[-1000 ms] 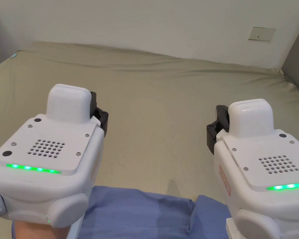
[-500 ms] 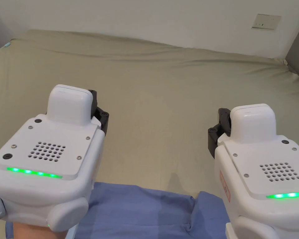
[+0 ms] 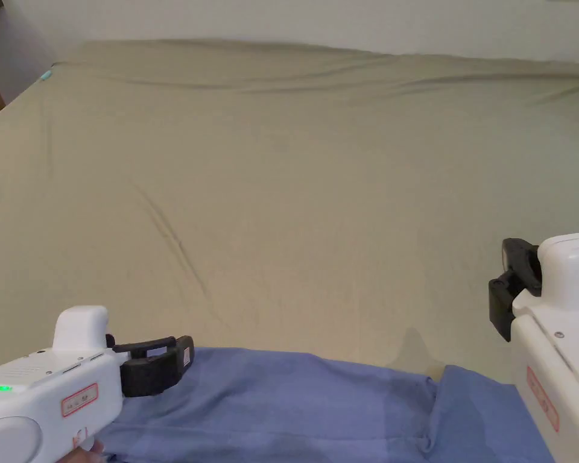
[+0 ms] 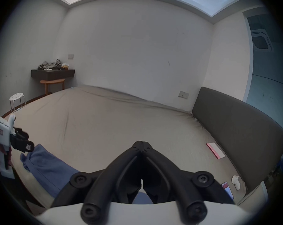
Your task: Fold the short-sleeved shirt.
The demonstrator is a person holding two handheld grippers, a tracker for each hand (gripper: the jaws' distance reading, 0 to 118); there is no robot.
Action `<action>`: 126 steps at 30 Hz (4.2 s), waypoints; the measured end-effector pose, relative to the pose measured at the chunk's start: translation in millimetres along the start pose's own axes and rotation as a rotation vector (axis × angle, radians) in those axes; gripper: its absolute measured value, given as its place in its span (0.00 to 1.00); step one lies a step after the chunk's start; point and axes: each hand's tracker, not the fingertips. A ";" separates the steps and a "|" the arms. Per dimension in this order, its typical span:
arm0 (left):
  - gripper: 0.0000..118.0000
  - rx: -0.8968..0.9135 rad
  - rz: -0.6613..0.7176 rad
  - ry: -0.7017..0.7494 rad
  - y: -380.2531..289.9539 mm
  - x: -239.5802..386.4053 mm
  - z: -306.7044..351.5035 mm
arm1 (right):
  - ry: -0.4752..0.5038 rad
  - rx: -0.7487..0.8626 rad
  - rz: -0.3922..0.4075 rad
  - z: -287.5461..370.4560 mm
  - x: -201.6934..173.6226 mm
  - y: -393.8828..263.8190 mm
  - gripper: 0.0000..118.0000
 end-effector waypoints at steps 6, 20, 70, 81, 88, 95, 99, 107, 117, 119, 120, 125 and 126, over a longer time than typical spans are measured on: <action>0.95 -0.131 0.320 0.019 -19.9 -115.2 -5.6 | 0.000 -0.055 -0.019 -12.5 8.4 -11.3 0.00; 0.62 -0.258 0.698 -0.492 -48.5 -116.9 -50.3 | 0.050 -0.096 -0.026 -17.4 -7.5 -9.0 0.00; 0.04 -0.360 0.020 -0.032 -3.4 90.8 -68.0 | 0.040 -0.033 -0.068 30.1 24.4 -6.6 0.00; 0.95 -0.345 0.271 -0.372 -14.0 119.7 -76.9 | 0.020 -0.043 -0.098 36.0 36.1 -12.3 0.00; 0.66 -0.131 0.080 -0.205 12.7 101.4 -24.1 | 0.002 -0.025 -0.093 41.9 44.2 -9.1 0.00; 0.02 -0.073 -0.203 0.066 -24.8 112.3 -42.8 | 0.008 -0.013 -0.095 49.3 38.3 -5.7 0.00; 0.02 -0.130 -0.280 0.090 -60.9 131.1 -74.4 | -0.001 0.019 -0.084 56.0 38.6 -5.9 0.00; 0.02 -0.081 -0.708 0.291 -121.4 196.4 -100.8 | -0.035 0.017 -0.052 57.8 46.4 -3.6 0.00; 0.02 -0.086 -0.498 -0.138 -110.6 214.4 -70.9 | -0.033 -0.010 -0.054 51.0 47.5 -5.9 0.00; 0.02 -0.067 -0.425 -0.178 -99.5 213.3 -60.7 | -0.031 -0.011 -0.047 49.8 48.3 -6.2 0.00; 0.02 -0.058 -0.354 -0.202 -90.3 205.8 -54.5 | -0.031 -0.010 -0.045 50.2 48.3 -5.5 0.00; 0.02 -0.021 -0.064 -0.245 -41.5 141.0 -34.8 | -0.029 -0.004 -0.049 50.8 49.0 -3.7 0.00; 0.04 -0.019 -0.002 -0.261 -32.3 118.1 -29.5 | -0.028 -0.004 -0.050 50.8 48.7 -3.4 0.00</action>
